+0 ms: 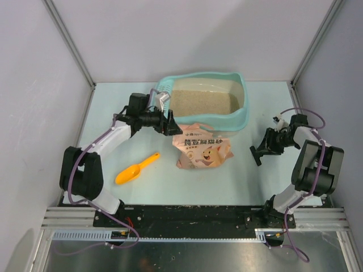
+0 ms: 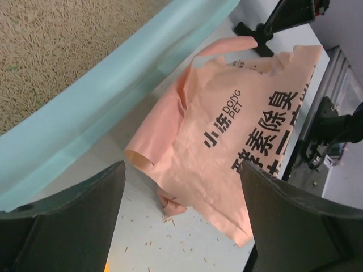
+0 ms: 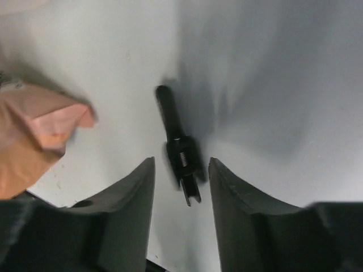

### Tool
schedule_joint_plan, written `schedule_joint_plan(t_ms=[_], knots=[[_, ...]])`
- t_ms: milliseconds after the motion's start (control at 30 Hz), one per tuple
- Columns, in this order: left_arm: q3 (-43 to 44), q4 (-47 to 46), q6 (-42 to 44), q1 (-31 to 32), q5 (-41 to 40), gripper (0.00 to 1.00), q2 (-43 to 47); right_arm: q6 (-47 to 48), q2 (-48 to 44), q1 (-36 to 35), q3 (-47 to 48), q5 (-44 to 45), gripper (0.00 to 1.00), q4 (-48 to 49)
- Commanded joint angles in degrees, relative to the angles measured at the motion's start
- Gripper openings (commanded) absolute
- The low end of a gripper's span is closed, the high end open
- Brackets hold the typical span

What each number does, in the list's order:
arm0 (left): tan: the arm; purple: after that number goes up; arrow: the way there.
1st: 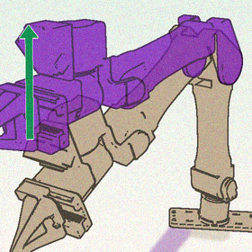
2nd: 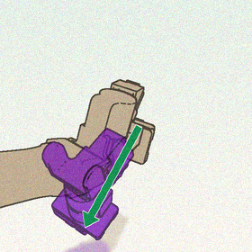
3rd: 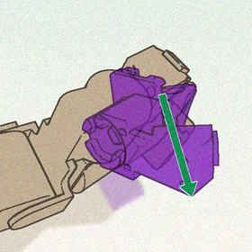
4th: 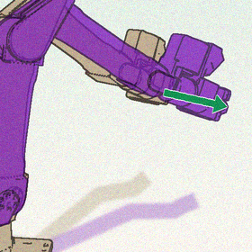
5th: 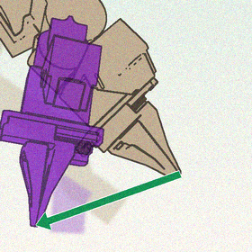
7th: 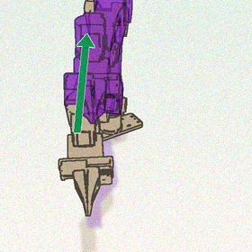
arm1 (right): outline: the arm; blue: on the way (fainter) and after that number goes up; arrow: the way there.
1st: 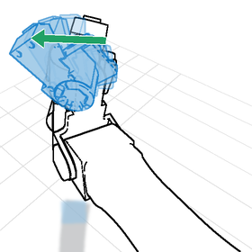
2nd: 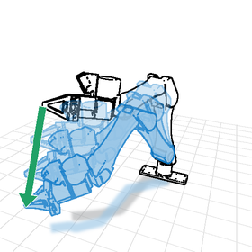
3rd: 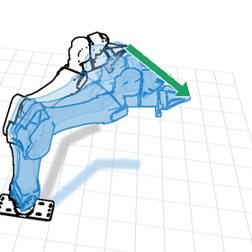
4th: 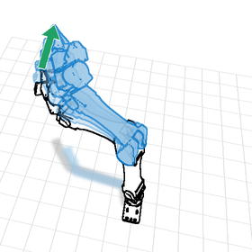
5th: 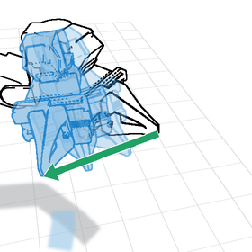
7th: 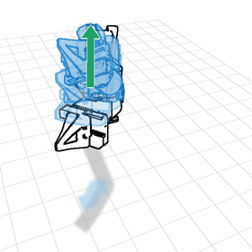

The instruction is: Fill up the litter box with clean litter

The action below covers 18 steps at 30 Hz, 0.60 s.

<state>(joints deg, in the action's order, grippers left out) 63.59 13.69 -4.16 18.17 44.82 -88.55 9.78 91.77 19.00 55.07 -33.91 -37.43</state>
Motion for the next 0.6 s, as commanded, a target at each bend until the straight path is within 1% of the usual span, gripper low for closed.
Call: schedule_joint_plan(t_ms=[0,100,167,267,300,367,400,433,467,500,533,567], knots=[[0.7,-4.8,-10.2,-0.9,2.5,0.87,-1.9,-1.5,1.7,0.6,0.1,8.3,0.55,3.9],[1.1,-4.8,-12.4,-2.0,2.8,0.89,-4.0,-0.1,-0.4,2.0,1.4,7.4,0.61,1.2],[1.5,-5.2,-13.9,-2.4,3.8,0.90,-5.3,1.4,-3.4,1.9,3.9,3.5,0.62,-1.2],[3.1,-5.7,-15.3,-2.4,6.2,0.89,-8.6,2.6,-7.4,-1.6,7.2,-1.1,0.64,-2.4],[4.2,-6.2,-15.7,-2.3,8.4,0.85,-10.0,2.6,-10.0,-4.6,7.9,-1.9,0.64,-2.1],[5.0,-8.7,-16.6,-2.0,11.9,0.77,-11.2,3.0,-12.2,-8.9,9.3,-4.2,0.64,-0.5],[6.5,-9.3,-16.7,-1.6,13.4,0.67,-11.6,3.1,-14.2,-10.9,9.7,-4.8,0.65,0.2],[7.4,-10.0,-16.5,-1.2,16.7,0.61,-12.6,3.1,-14.9,-15.3,10.1,-5.7,0.66,1.9],[8.1,-10.3,-16.4,-1.0,18.0,0.55,-13.1,2.5,-15.3,-17.1,10.6,-6.1,0.66,2.9],[9.4,-10.4,-16.3,-0.4,19.2,0.44,-13.5,2.2,-15.6,-18.8,10.8,-6.3,0.68,3.9],[9.9,-10.7,-15.9,-0.3,21.5,0.38,-13.8,1.7,-15.6,-21.9,11.0,-6.9,0.69,5.9],[10.3,-10.6,-15.5,-0.2,22.7,0.26,-13.8,0.8,-15.3,-23.0,11.4,-7.1,0.70,6.6]])
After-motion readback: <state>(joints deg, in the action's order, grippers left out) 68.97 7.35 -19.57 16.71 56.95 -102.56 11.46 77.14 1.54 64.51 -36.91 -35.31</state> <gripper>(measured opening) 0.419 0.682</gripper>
